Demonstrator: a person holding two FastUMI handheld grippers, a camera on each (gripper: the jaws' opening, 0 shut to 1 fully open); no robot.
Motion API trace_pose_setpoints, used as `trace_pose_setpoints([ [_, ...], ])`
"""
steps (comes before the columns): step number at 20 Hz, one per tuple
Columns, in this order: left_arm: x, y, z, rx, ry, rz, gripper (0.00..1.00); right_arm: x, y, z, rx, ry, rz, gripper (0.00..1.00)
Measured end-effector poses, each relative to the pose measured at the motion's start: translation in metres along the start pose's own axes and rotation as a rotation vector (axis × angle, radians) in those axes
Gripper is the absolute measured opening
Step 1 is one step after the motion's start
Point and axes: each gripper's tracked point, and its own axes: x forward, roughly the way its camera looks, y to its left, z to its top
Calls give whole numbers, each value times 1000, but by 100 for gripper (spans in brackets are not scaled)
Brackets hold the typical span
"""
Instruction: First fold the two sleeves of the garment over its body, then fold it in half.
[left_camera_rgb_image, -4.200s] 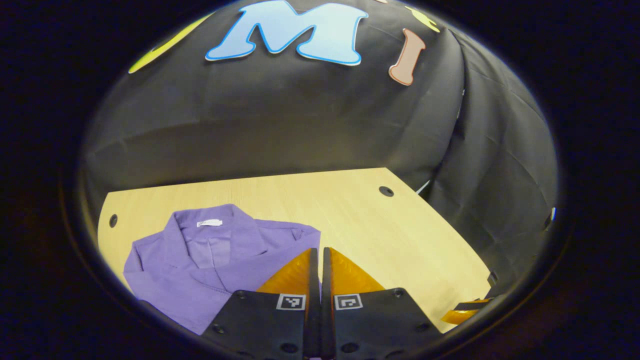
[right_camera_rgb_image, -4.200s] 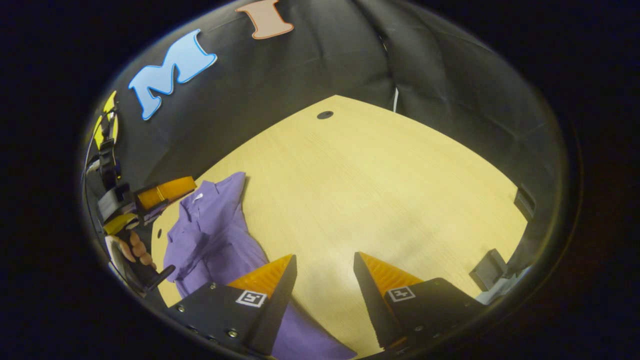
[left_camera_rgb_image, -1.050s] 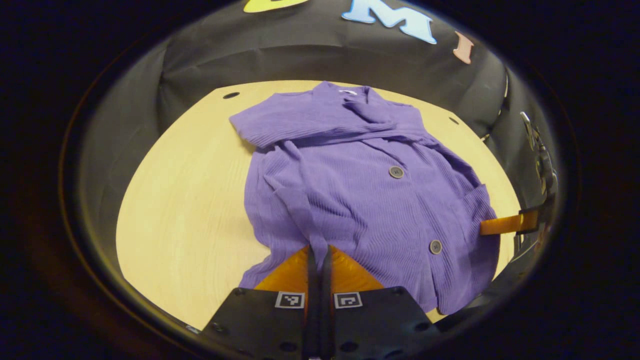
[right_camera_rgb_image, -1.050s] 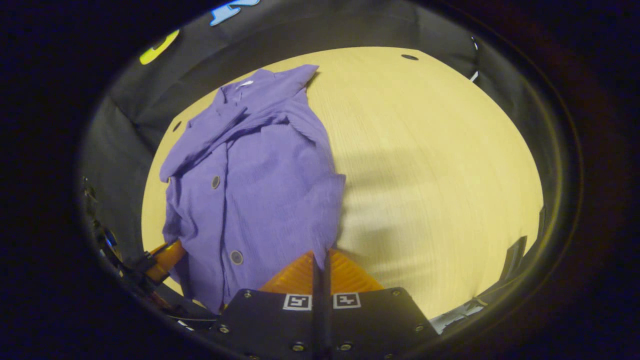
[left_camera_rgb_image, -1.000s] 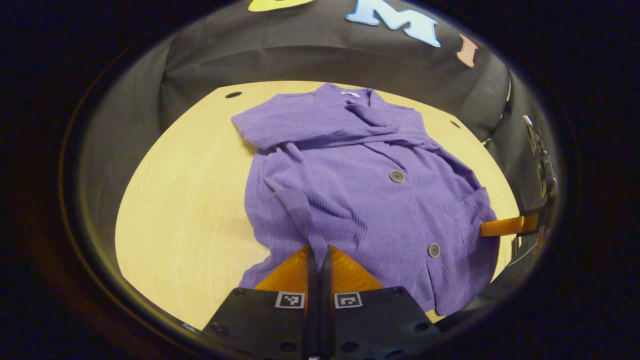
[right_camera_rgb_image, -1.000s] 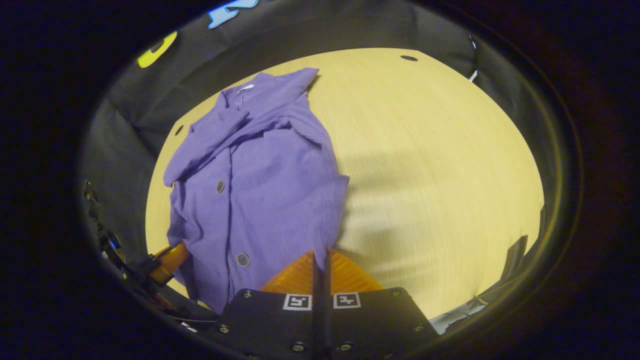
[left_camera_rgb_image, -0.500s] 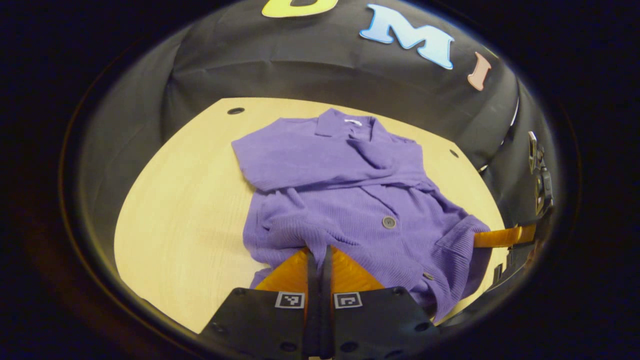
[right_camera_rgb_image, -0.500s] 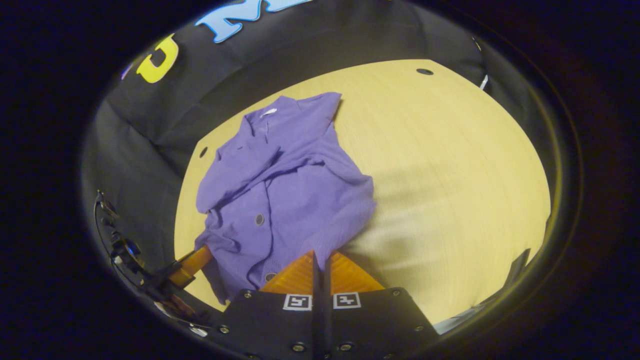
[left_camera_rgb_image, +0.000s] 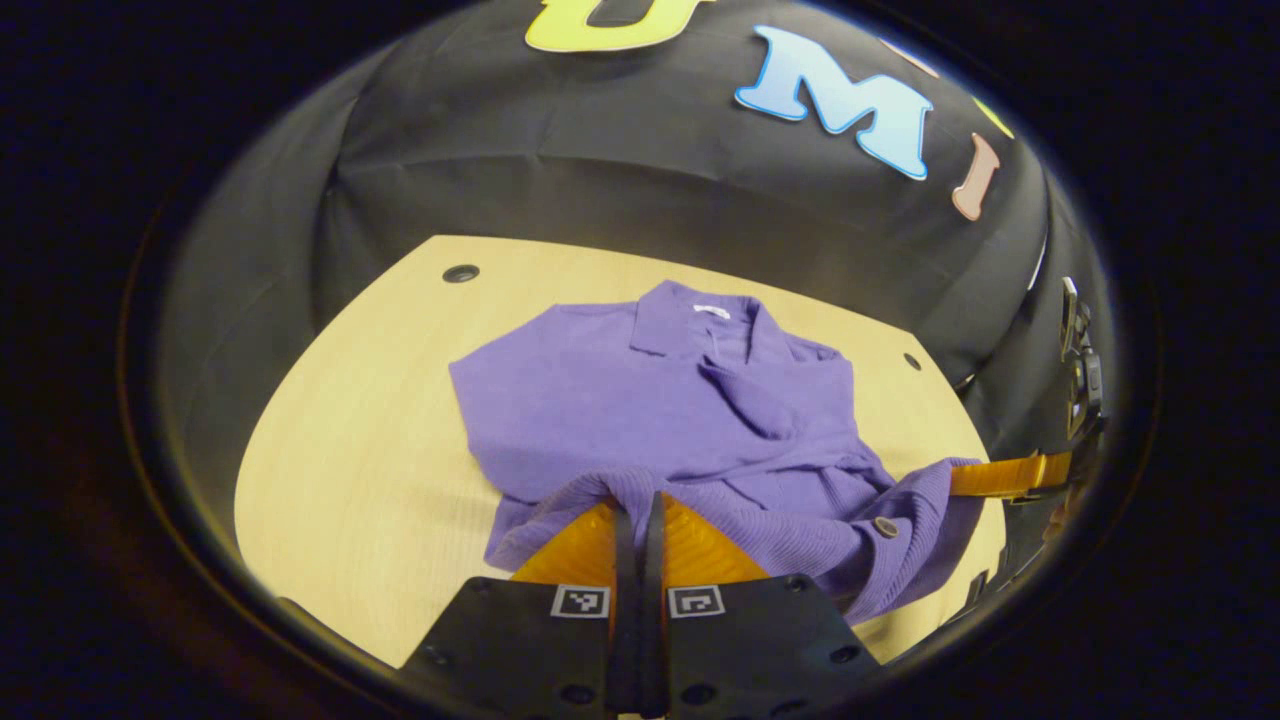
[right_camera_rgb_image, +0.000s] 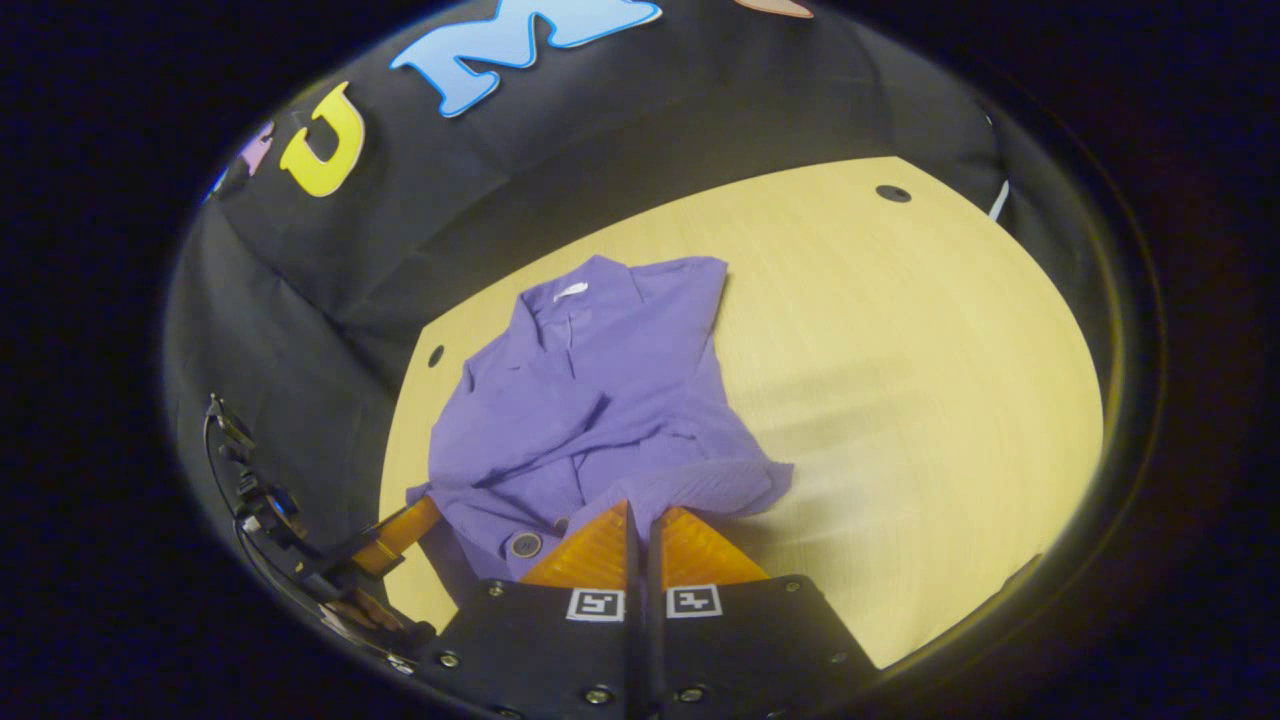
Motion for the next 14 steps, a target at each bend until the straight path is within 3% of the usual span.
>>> trace_pose_setpoints([
  [14,84,1,128,41,-101,-17,7,62,18,145,15,-116,48,1],
])
